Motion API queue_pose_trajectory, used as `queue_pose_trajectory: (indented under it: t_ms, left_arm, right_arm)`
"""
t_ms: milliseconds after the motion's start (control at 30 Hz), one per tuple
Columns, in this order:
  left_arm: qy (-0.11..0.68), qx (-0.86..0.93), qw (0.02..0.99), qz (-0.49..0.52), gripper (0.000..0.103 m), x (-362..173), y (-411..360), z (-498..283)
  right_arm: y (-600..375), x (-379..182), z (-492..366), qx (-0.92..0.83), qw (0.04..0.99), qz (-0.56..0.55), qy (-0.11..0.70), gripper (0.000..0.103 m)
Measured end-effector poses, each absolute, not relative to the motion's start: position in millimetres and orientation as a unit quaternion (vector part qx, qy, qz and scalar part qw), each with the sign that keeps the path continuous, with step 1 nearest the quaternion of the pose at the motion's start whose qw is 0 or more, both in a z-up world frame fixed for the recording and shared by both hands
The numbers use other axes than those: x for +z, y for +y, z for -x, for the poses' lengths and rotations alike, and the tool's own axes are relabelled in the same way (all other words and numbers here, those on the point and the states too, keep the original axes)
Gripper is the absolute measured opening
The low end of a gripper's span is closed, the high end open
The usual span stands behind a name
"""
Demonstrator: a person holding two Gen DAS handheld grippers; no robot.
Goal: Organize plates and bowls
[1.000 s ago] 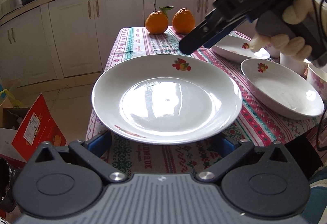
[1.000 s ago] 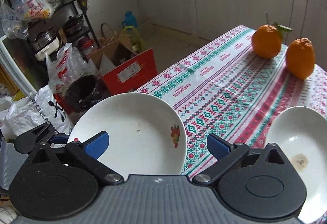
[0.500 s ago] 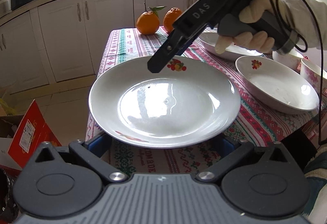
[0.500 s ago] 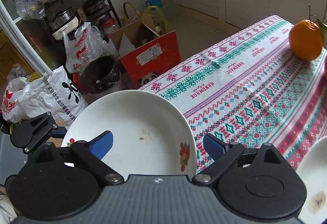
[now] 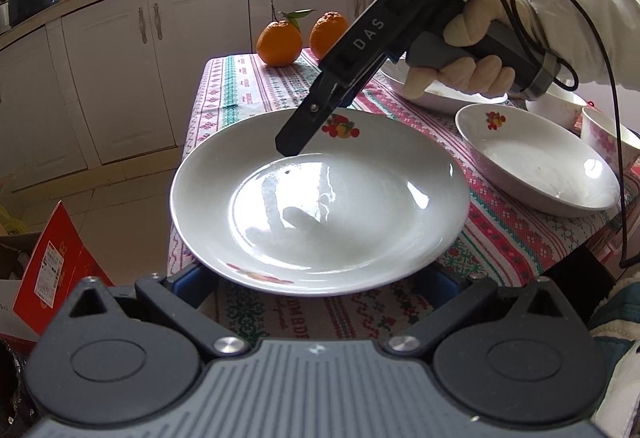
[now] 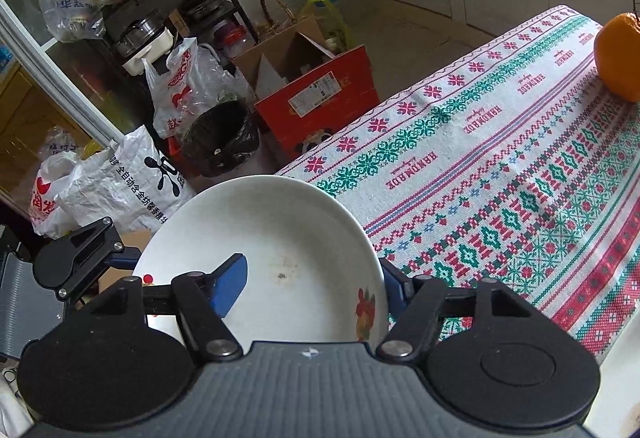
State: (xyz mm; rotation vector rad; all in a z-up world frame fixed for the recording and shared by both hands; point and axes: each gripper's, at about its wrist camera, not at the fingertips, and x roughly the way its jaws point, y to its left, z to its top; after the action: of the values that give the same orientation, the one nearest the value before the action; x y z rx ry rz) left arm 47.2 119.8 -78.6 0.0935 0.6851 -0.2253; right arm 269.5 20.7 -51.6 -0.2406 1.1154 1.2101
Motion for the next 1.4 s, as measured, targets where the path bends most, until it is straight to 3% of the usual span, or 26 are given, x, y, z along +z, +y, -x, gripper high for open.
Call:
queue_pose_trajectory:
  t_ms: [600, 1400]
  left_arm:
    - [0.341, -0.122, 0.931, -0.053, 0.102, -75, 125, -59]
    - [0.343, -0.157, 0.924, -0.057, 0.102, -81, 136, -130]
  right_arm:
    - [17, -43, -272, 0.541, 0.675, 0.097, 0.492, 0.075]
    - [11, -41, -334, 0.499, 0.717, 0.077, 0.481, 0.076]
